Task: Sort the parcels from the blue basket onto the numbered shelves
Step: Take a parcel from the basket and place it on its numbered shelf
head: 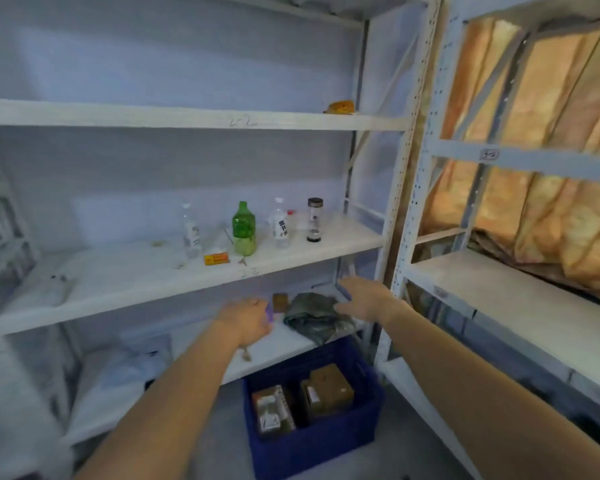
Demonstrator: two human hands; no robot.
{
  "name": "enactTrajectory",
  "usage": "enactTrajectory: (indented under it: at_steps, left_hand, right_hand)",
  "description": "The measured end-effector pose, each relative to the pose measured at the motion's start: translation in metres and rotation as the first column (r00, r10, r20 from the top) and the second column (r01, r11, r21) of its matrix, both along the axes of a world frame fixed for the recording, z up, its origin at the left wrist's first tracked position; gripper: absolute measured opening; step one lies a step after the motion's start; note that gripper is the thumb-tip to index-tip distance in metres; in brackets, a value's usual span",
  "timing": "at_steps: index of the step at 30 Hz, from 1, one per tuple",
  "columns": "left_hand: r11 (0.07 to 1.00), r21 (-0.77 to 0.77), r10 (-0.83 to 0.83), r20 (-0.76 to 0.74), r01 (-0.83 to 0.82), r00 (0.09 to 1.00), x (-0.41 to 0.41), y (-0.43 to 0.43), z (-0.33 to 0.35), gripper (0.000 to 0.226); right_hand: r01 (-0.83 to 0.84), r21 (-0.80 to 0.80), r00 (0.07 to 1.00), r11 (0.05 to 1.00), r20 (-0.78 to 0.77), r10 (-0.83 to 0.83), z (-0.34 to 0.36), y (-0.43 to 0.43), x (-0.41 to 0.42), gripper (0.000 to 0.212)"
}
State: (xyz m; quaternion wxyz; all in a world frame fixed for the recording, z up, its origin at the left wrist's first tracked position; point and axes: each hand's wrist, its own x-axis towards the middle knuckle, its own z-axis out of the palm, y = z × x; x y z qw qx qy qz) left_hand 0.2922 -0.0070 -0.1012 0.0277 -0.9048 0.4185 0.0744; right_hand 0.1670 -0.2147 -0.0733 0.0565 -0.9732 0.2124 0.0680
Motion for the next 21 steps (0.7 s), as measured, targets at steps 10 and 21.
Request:
enactTrajectory:
  at_steps: [10, 21]
  left_hand:
    - [0.988, 0.145, 0.064, -0.033, -0.059, 0.997, 0.078, 0.036, -0.054, 0.064]
    - [0.974, 0.222, 0.066, -0.094, -0.043, 0.993, 0.168, -0.065, -0.116, 0.060]
  right_hand:
    - [-0.086, 0.085, 0.985, 0.993, -0.139, 0.097, -0.077, 0.009, 0.102, 0.072]
    - [-0.012, 0.238, 0.975, 0.971, -0.212, 0.064, -0.159, -0.110, 0.216, 0.079]
